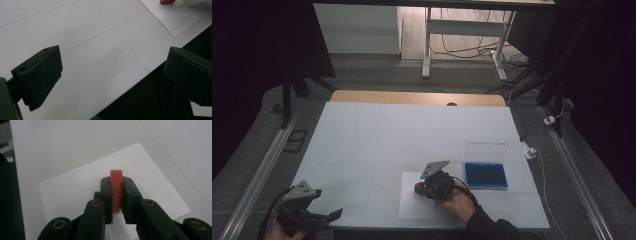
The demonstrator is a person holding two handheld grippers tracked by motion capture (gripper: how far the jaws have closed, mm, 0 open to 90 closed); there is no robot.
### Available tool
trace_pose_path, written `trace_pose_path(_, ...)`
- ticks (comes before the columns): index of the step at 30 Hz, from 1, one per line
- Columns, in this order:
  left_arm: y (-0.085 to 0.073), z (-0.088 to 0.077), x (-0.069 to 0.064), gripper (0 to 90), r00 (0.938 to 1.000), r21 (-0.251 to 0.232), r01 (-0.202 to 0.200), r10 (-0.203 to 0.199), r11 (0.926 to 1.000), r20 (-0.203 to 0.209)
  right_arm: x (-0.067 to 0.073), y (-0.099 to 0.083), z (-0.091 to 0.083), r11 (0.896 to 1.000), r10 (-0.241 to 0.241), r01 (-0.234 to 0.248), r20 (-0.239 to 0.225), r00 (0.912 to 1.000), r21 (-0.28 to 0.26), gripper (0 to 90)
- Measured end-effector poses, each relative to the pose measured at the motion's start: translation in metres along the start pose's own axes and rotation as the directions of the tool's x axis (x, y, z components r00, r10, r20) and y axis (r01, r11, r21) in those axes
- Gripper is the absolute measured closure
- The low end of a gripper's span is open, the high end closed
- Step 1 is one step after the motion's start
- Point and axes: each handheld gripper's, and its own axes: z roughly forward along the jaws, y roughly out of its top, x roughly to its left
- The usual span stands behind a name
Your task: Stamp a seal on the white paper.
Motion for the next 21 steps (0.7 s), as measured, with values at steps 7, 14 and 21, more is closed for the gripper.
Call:
trace_pose_path(7,-0.0001,-0.0002,0.0,2.0,1.0,-0.002,0.0,0.0,1.0,0.0,-0.0014,0.0002,-0.0006,1.0,0.004,-0.004,-0.005,1.0,0.002,80.6)
trace_pose_path(14,0.0,-0.0001,-0.0002,2.0,1.0,-0.001,-0.002,0.002,1.0,-0.001,-0.0013,0.0012,-0.0012,1.0,-0.017,0.017,-0.003,0.9999,0.007,80.4)
trace_pose_path(21,0.0,-0.0001,-0.0003,1.9,1.0,-0.001,-0.002,0.002,1.0,-0.001,-0.0006,0.0012,-0.0015,1.0,-0.026,0.026,0.003,0.9996,0.003,80.2)
